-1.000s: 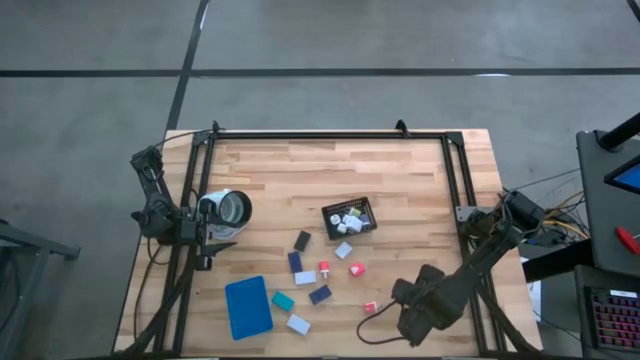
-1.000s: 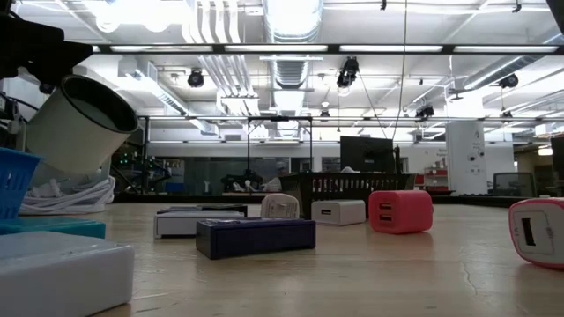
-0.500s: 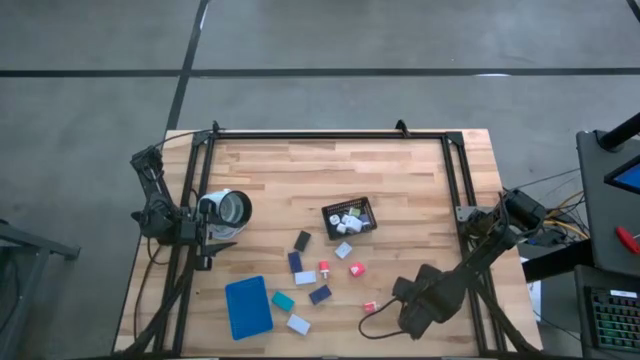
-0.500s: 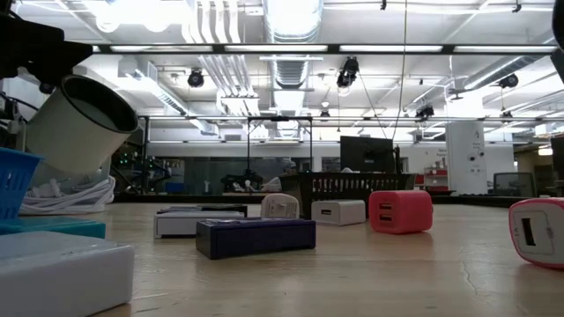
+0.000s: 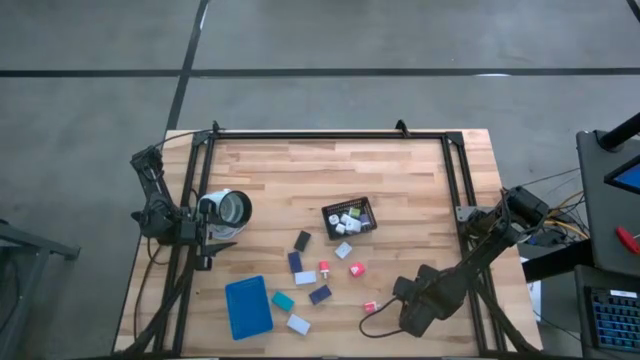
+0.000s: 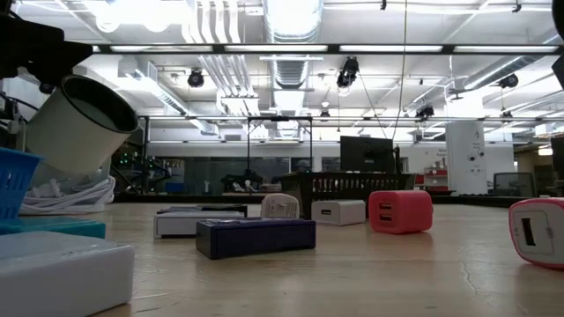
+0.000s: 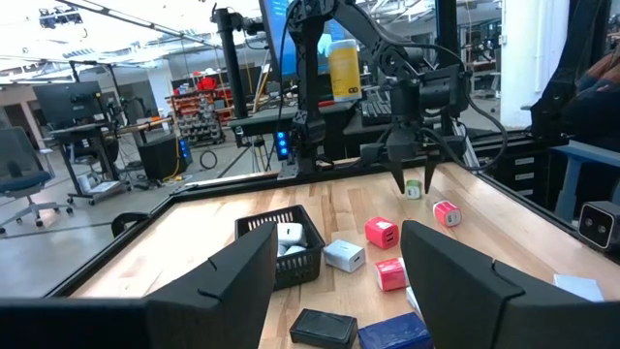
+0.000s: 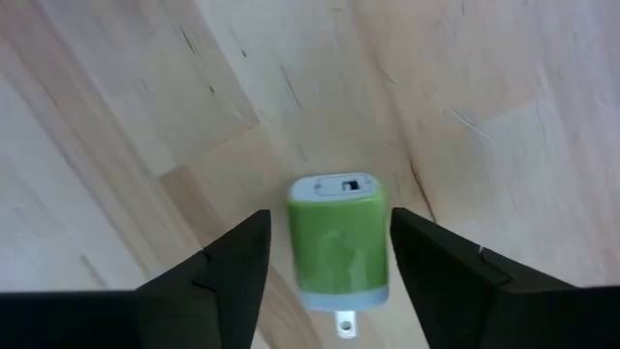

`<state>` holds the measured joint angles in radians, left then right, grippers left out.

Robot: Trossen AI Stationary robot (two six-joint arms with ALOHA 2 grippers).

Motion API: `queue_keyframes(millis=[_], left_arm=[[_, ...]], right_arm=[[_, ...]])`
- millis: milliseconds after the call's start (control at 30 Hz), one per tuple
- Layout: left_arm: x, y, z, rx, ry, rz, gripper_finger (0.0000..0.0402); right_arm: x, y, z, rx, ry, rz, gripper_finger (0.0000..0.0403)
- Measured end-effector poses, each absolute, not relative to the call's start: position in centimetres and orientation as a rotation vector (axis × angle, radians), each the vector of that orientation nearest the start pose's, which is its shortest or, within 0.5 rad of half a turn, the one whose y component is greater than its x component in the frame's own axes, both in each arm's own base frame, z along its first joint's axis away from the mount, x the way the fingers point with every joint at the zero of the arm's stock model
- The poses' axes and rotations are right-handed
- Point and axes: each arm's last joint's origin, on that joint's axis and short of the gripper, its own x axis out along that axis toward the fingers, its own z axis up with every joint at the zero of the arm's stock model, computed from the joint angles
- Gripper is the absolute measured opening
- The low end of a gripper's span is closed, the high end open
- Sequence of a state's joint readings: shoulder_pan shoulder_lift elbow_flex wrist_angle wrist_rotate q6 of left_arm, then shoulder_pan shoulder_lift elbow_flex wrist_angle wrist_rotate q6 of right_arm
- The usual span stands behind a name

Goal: Pick & Place Office items
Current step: Put the green charger adapter into the black bin

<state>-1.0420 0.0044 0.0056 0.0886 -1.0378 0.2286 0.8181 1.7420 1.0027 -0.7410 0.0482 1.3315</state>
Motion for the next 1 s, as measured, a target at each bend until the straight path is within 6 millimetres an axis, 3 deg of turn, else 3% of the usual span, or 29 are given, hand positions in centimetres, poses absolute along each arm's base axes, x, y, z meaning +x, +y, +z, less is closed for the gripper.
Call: queue_keyframes(millis=[367,1000], left_arm=[[6.34,-5.92,17.23,0.151,-0.046,0.001,0.0225],[6.34,-5.91,17.24,0.151,-0.046,0.001,0.0225]], right_arm=[[20.25,21.42,14.63,0.439,1.448,-0.354,0.0126],[20.29,21.34,15.06,0.429,1.422,-0.362,0.0137]])
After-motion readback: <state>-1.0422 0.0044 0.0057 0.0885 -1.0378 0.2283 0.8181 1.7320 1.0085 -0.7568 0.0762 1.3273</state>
